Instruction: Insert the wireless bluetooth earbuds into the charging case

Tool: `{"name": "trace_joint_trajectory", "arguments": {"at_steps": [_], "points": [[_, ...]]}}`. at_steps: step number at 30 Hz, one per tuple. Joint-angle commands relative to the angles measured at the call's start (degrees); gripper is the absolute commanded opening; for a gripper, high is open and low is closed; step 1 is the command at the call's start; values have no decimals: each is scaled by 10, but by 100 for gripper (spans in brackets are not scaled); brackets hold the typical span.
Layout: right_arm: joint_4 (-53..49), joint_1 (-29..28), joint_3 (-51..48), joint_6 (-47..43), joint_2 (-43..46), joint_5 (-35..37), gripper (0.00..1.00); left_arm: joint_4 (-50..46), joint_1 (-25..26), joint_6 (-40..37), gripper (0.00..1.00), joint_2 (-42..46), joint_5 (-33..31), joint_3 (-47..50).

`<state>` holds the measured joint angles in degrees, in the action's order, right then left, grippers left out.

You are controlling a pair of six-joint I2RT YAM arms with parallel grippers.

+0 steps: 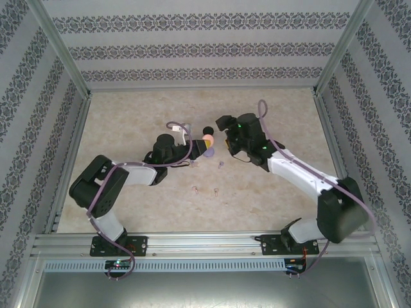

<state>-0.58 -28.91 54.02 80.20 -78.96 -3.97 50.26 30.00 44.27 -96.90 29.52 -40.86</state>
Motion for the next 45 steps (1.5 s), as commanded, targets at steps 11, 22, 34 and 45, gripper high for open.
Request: {"name": "trace_joint_trajectory", "arguments": {"at_steps": [11, 22, 34, 45], "points": [[9, 57, -158, -344, 195, -45, 96, -249, 2, -116, 0, 51, 133, -138], [-23, 58, -162, -474, 233, -143, 91, -334, 1, -165, 0, 42, 194, -155], [53, 49, -197, -474, 186, -205, 88, -294, 2, -142, 0, 2, 246, -165], [112, 42, -182, -475, 107, -218, 85, -283, 2, -139, 0, 3, 257, -163]]}}
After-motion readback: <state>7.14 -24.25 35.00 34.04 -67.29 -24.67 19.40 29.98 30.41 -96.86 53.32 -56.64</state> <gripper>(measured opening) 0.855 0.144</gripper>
